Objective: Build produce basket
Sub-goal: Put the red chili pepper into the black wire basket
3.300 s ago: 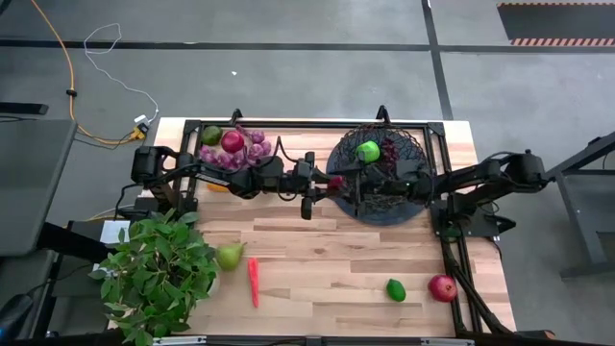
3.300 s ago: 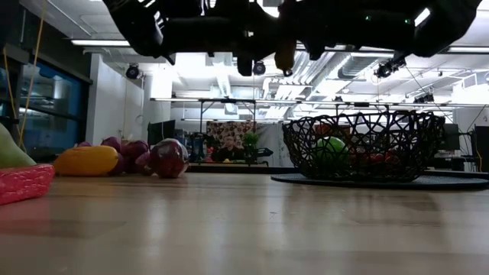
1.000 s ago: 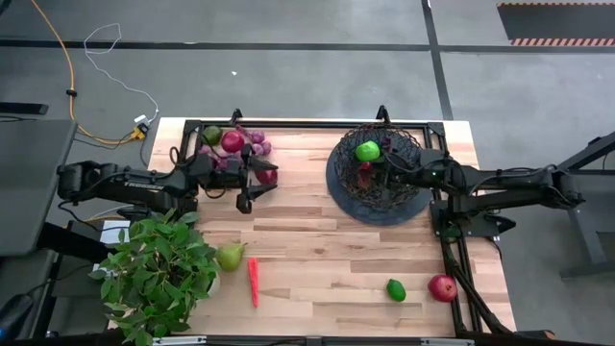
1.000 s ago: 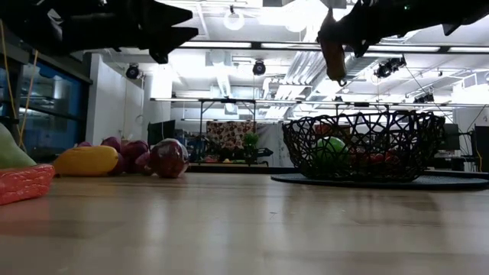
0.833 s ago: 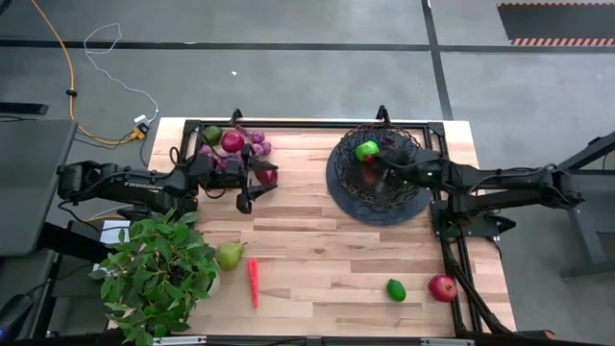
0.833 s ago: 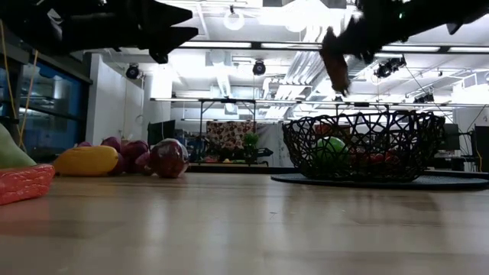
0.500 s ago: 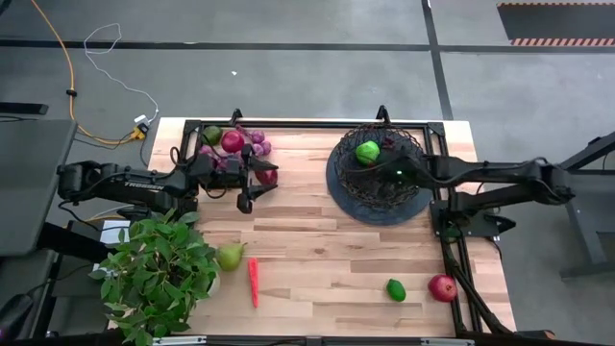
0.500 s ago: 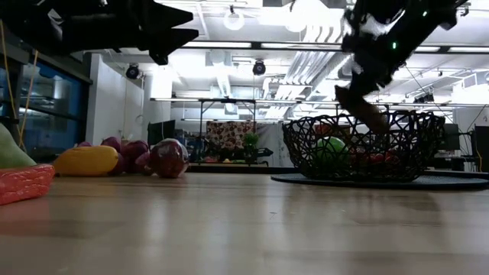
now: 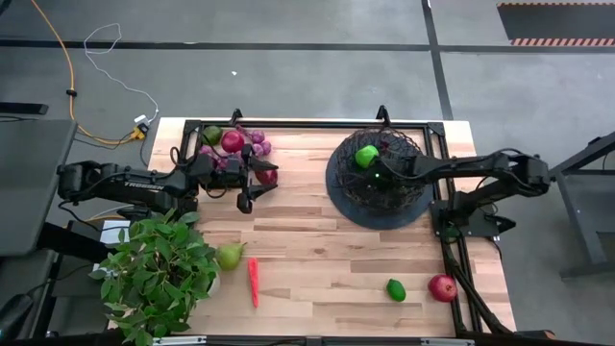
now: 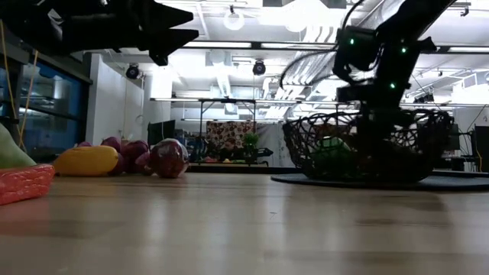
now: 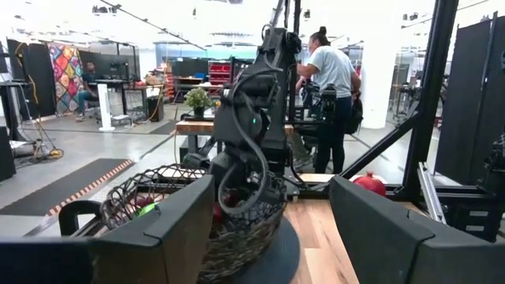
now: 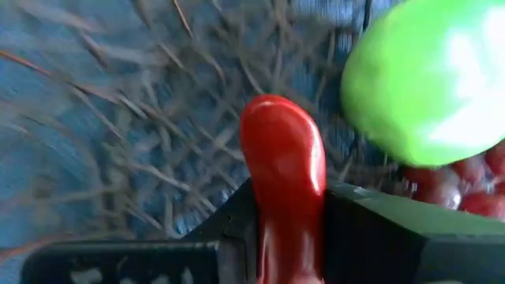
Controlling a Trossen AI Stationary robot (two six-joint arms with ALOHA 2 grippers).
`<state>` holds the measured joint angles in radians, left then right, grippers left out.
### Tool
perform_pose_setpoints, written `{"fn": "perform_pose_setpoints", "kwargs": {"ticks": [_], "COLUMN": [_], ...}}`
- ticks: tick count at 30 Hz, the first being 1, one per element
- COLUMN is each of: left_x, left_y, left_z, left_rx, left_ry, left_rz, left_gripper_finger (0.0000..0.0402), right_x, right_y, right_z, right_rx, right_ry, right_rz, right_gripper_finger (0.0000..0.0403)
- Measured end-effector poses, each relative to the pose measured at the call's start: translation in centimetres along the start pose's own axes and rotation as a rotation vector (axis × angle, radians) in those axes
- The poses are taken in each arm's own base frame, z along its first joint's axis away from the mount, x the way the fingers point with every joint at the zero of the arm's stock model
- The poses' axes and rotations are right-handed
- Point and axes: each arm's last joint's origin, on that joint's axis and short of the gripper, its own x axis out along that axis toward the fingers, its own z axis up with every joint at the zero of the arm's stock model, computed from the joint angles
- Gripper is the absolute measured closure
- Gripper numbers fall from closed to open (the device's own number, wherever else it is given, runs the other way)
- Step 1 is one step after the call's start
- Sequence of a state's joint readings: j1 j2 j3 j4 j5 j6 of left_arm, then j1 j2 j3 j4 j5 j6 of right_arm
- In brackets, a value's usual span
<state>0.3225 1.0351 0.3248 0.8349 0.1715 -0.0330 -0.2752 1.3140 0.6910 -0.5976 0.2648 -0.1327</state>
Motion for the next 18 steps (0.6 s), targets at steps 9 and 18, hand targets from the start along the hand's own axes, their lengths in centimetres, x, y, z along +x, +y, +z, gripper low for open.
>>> {"fn": "perform_pose_setpoints", "kwargs": {"ticks": [9,18], "left_x": [0.00,0.01], "left_y": [0.09,0.09], "left_z": [0.00,-0.01], "left_rx": [0.010,0.009], "left_ry": [0.000,0.000], "left_rz": [0.030,0.030], "left_gripper_finger": [0.0161,0.0161], "right_x": [1.13,1.13], "right_y": [0.28,0.27], "right_z": [-0.08,0.02], "right_rx": [-0.021,-0.013], "right_ry": [0.062,0.052], "right_rz": [-0.006,-0.004], "right_gripper_finger": [0.0336,0.0324]}}
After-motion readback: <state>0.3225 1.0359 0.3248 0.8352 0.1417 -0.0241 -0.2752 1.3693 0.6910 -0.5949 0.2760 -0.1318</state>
